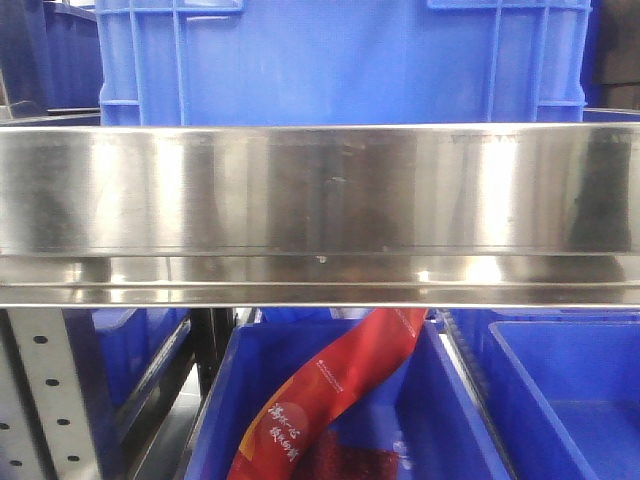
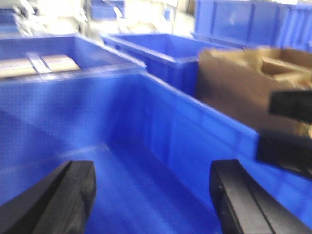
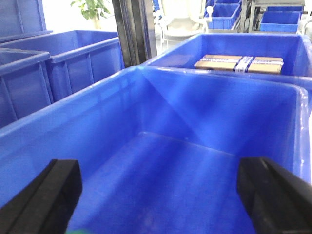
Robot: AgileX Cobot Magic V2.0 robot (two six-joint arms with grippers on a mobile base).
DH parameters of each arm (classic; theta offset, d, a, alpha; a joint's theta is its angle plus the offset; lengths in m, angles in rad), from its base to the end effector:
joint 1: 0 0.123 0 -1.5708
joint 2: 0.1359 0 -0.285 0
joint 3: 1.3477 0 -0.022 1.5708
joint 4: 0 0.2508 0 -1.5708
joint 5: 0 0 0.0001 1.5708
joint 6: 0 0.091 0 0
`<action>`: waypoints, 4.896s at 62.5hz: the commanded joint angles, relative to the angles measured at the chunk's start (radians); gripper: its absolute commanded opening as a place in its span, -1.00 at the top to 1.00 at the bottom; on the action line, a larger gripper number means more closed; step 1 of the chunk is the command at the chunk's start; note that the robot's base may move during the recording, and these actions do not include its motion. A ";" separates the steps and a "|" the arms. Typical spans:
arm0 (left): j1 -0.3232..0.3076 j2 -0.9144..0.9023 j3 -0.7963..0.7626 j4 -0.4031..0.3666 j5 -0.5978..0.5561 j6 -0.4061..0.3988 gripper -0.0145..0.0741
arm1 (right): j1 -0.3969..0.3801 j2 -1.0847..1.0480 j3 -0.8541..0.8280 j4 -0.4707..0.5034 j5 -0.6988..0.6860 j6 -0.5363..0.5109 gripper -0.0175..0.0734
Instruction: Grab block from conveyor and place in blue bin
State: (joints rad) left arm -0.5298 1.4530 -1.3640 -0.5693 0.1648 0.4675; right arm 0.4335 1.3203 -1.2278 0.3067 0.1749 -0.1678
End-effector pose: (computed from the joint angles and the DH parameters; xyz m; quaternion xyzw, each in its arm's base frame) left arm 0.2942 -0.1817 0.4167 0.1908 0.7305 -0.2333 0.6129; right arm 0.2773 0.1337 0.4111 -0.1307 0.7540 0.1996 0.6121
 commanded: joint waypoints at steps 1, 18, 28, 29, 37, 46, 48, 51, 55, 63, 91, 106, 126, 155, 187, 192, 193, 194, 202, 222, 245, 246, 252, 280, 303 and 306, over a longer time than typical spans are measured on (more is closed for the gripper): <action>-0.004 -0.041 -0.011 -0.009 -0.024 0.002 -0.07 | 0.003 -0.050 -0.009 0.003 -0.021 -0.009 -0.44; -0.002 -0.109 -0.011 0.025 -0.028 0.002 0.92 | 0.003 -0.111 -0.009 -0.015 -0.028 -0.009 0.99; 0.015 -0.125 -0.011 0.002 -0.025 0.002 0.92 | -0.005 -0.131 -0.009 -0.015 0.007 -0.009 0.97; 0.017 -0.134 -0.011 -0.007 -0.025 0.002 0.92 | -0.008 -0.136 -0.009 -0.015 0.019 -0.009 0.97; 0.029 -0.212 0.026 -0.016 -0.035 0.002 0.92 | -0.056 -0.211 0.029 -0.015 0.057 -0.009 0.97; 0.075 -0.335 0.180 -0.016 -0.037 0.002 0.92 | -0.150 -0.334 0.160 -0.015 0.007 -0.009 0.97; 0.085 -0.365 0.220 -0.016 -0.038 0.002 0.92 | -0.172 -0.361 0.201 -0.015 0.005 -0.009 0.97; 0.104 -0.419 0.296 -0.016 -0.046 0.002 0.92 | -0.208 -0.411 0.262 -0.015 0.007 -0.009 0.97; 0.128 -0.497 0.415 -0.016 -0.064 0.002 0.92 | -0.245 -0.488 0.344 -0.015 0.012 -0.009 0.97; 0.175 -0.670 0.623 -0.025 -0.128 0.002 0.92 | -0.286 -0.639 0.503 -0.017 0.014 -0.009 0.97; 0.237 -1.243 1.084 -0.025 -0.177 0.002 0.92 | -0.304 -1.012 0.793 -0.017 0.070 -0.009 0.97; 0.237 -1.399 1.115 -0.025 -0.177 0.002 0.92 | -0.304 -1.034 0.793 -0.017 0.082 -0.009 0.97; 0.237 -1.436 1.115 -0.025 -0.179 0.002 0.92 | -0.304 -1.034 0.793 -0.017 0.082 -0.009 0.97; 0.237 -1.436 1.115 -0.025 -0.179 0.002 0.92 | -0.356 -1.261 1.118 -0.286 -0.114 0.176 0.97; 0.239 -1.435 1.115 -0.025 -0.181 0.002 0.92 | -0.387 -1.320 1.228 -0.293 -0.184 0.095 0.97; 0.239 -1.435 1.115 -0.025 -0.181 0.002 0.92 | -0.387 -1.320 1.228 -0.293 -0.184 0.095 0.97; 0.239 -1.435 1.115 -0.025 -0.181 0.002 0.92 | -0.387 -1.320 1.228 -0.293 -0.184 0.095 0.97; 0.239 -1.435 1.115 -0.025 -0.181 0.002 0.92 | -0.387 -1.320 1.228 -0.293 -0.184 0.095 0.97; 0.239 -1.435 1.115 -0.025 -0.181 0.002 0.92 | -0.387 -1.320 1.228 -0.293 -0.184 0.095 0.97; 0.239 -1.435 1.115 -0.025 -0.181 0.002 0.92 | -0.387 -1.320 1.228 -0.293 -0.184 0.095 0.97; 0.421 -1.435 1.324 0.381 -0.284 -0.236 0.92 | -0.387 -1.320 1.228 -0.293 -0.184 0.095 0.97; 0.430 -1.435 1.336 0.398 -0.284 -0.250 0.92 | -0.387 -1.320 1.228 -0.293 -0.184 0.095 0.97; 0.479 -1.435 1.364 0.460 -0.284 -0.308 0.92 | -0.387 -1.320 1.228 -0.293 -0.184 0.095 0.97; 0.497 -1.453 1.364 0.609 -0.157 -0.497 0.92 | -0.387 -1.320 1.228 -0.293 -0.184 0.095 0.97; 0.497 -1.453 1.364 0.609 -0.208 -0.497 0.92 | -0.387 -1.320 1.228 -0.293 -0.184 0.095 0.97; 0.497 -1.453 1.364 0.609 -0.208 -0.497 0.92 | -0.387 -1.320 1.228 -0.293 -0.184 0.095 0.97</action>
State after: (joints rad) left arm -0.0357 0.0059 0.0025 0.0380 -0.0220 -0.0246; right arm 0.0507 0.0029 0.0000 0.0157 0.0135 -0.0662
